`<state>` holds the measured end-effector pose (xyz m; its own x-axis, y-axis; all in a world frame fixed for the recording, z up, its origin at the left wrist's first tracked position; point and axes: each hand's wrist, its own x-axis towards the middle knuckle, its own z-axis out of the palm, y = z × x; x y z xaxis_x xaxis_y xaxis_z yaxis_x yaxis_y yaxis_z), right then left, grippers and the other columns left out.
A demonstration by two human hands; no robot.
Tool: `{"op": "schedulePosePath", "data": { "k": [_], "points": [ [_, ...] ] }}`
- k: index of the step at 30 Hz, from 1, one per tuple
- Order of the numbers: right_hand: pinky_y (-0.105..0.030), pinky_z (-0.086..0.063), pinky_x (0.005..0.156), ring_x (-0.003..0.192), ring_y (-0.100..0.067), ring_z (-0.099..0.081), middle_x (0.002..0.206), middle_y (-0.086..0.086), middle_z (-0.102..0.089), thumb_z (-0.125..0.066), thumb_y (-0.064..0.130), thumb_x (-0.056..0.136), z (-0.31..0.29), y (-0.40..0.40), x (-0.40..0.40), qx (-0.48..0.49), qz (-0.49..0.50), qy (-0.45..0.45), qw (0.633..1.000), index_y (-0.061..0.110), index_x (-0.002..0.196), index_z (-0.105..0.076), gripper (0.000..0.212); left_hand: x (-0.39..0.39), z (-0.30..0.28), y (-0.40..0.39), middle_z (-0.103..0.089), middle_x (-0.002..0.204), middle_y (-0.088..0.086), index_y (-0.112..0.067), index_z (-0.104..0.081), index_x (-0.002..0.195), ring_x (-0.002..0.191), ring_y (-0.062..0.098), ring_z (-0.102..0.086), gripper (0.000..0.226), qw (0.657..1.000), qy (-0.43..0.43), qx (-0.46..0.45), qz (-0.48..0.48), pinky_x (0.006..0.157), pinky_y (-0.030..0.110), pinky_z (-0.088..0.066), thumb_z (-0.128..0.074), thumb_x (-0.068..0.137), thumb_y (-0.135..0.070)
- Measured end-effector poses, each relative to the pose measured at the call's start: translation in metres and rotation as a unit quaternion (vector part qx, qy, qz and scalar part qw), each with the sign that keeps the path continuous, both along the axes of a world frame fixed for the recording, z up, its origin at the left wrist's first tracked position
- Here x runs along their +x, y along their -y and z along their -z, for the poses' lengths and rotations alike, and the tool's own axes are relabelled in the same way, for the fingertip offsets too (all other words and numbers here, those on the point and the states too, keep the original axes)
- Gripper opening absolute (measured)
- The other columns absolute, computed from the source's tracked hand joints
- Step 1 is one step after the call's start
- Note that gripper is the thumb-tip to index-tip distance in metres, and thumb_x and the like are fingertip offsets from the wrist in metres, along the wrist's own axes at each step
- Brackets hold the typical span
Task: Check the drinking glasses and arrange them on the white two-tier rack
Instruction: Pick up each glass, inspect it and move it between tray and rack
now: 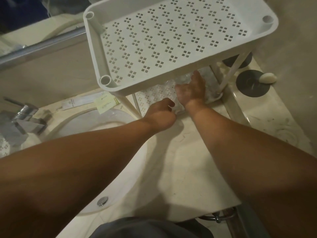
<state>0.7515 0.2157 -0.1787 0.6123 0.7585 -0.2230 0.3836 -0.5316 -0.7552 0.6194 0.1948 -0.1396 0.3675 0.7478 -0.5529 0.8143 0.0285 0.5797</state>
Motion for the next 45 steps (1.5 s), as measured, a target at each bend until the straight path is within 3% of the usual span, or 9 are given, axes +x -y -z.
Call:
{"op": "schedulePosePath", "data": {
  "k": [3,7,12,21,26,29,34,39,45],
  "points": [
    [-0.027,-0.04,0.085,0.115,-0.028,-0.052,0.125,-0.016,-0.05,-0.067,0.022,0.082,0.001,0.001,-0.003,0.026,0.017,0.019,0.999,0.001,0.13,-0.04,0.058,-0.002,0.0,0.001,-0.061,0.111,-0.011,-0.032,-0.054,0.13,0.102,0.013,-0.057,0.049,1.0,0.004,0.006,0.016,0.065,0.015,-0.04,-0.053,0.084,-0.018],
    [-0.032,-0.031,0.113,0.138,-0.025,-0.035,0.148,-0.017,-0.038,-0.062,0.023,0.087,0.0,-0.006,-0.007,-0.017,-0.041,-0.002,0.999,-0.005,0.143,-0.031,0.069,-0.007,0.001,0.003,-0.06,0.108,-0.012,-0.03,-0.055,0.128,0.106,0.014,-0.058,0.048,0.999,0.002,0.024,0.045,0.075,0.017,-0.043,-0.052,0.081,-0.018],
    [-0.032,-0.025,0.103,0.13,-0.031,-0.04,0.138,-0.022,-0.047,-0.034,0.027,0.099,0.009,-0.01,-0.001,-0.046,-0.067,0.002,0.997,-0.005,0.135,-0.044,0.049,-0.013,0.003,0.005,-0.065,0.125,-0.004,-0.023,-0.059,0.13,0.117,0.015,-0.061,0.053,0.996,0.006,0.049,0.073,0.103,0.03,-0.048,-0.05,0.08,-0.006],
    [-0.024,-0.039,0.104,0.122,-0.026,-0.052,0.13,-0.015,-0.054,-0.065,0.024,0.082,0.005,-0.015,-0.002,-0.019,-0.112,0.039,0.993,-0.005,0.133,-0.045,0.062,-0.022,0.001,0.006,-0.062,0.135,-0.003,-0.021,-0.058,0.133,0.125,0.017,-0.056,0.056,0.988,-0.008,0.078,0.134,0.106,0.025,-0.042,-0.047,0.081,-0.002],
    [-0.011,-0.026,0.092,0.114,-0.006,-0.041,0.142,-0.003,-0.043,-0.07,0.021,0.081,-0.005,-0.008,0.01,-0.003,-0.147,0.027,0.989,0.011,0.147,-0.03,0.078,-0.025,0.003,0.009,-0.052,0.146,-0.008,-0.028,-0.05,0.141,0.135,0.016,-0.046,0.059,0.986,-0.028,0.063,0.151,0.097,0.014,-0.031,-0.048,0.085,-0.008],
    [-0.012,-0.026,0.093,0.129,-0.016,-0.042,0.146,-0.006,-0.04,-0.072,0.023,0.081,-0.009,-0.003,0.013,-0.009,-0.125,0.036,0.991,0.01,0.147,-0.028,0.08,-0.029,0.0,0.013,-0.044,0.153,-0.007,-0.029,-0.042,0.148,0.141,0.018,-0.039,0.065,0.982,-0.034,0.062,0.174,0.098,0.016,-0.027,-0.051,0.086,-0.01],
    [-0.036,-0.025,0.118,0.145,-0.022,-0.027,0.16,-0.008,-0.021,-0.06,0.035,0.089,-0.009,0.02,0.0,-0.052,-0.138,0.06,0.987,0.011,0.155,-0.011,0.086,-0.046,-0.008,0.027,-0.044,0.153,0.0,-0.023,-0.042,0.147,0.141,0.017,-0.037,0.061,0.986,-0.005,0.1,0.132,0.103,0.015,-0.021,-0.051,0.089,-0.012],
    [-0.033,-0.044,0.105,0.135,-0.018,-0.043,0.157,0.005,-0.029,-0.064,0.021,0.086,-0.019,0.053,-0.027,0.014,-0.076,-0.023,0.997,0.03,0.155,-0.016,0.084,-0.078,-0.018,0.049,-0.052,0.142,0.006,-0.018,-0.053,0.14,0.126,0.021,-0.051,0.05,0.986,0.024,0.148,0.07,0.096,0.017,-0.03,-0.053,0.09,-0.012],
    [-0.035,-0.051,0.094,0.116,-0.011,-0.052,0.145,0.002,-0.039,-0.064,0.012,0.086,-0.038,0.108,-0.074,0.09,-0.077,-0.022,0.993,0.025,0.149,-0.031,0.073,-0.127,-0.023,0.077,-0.054,0.135,-0.005,-0.026,-0.057,0.132,0.115,0.014,-0.056,0.042,0.983,0.083,0.154,-0.052,0.096,0.023,-0.039,-0.054,0.092,-0.014]
  ]
}}
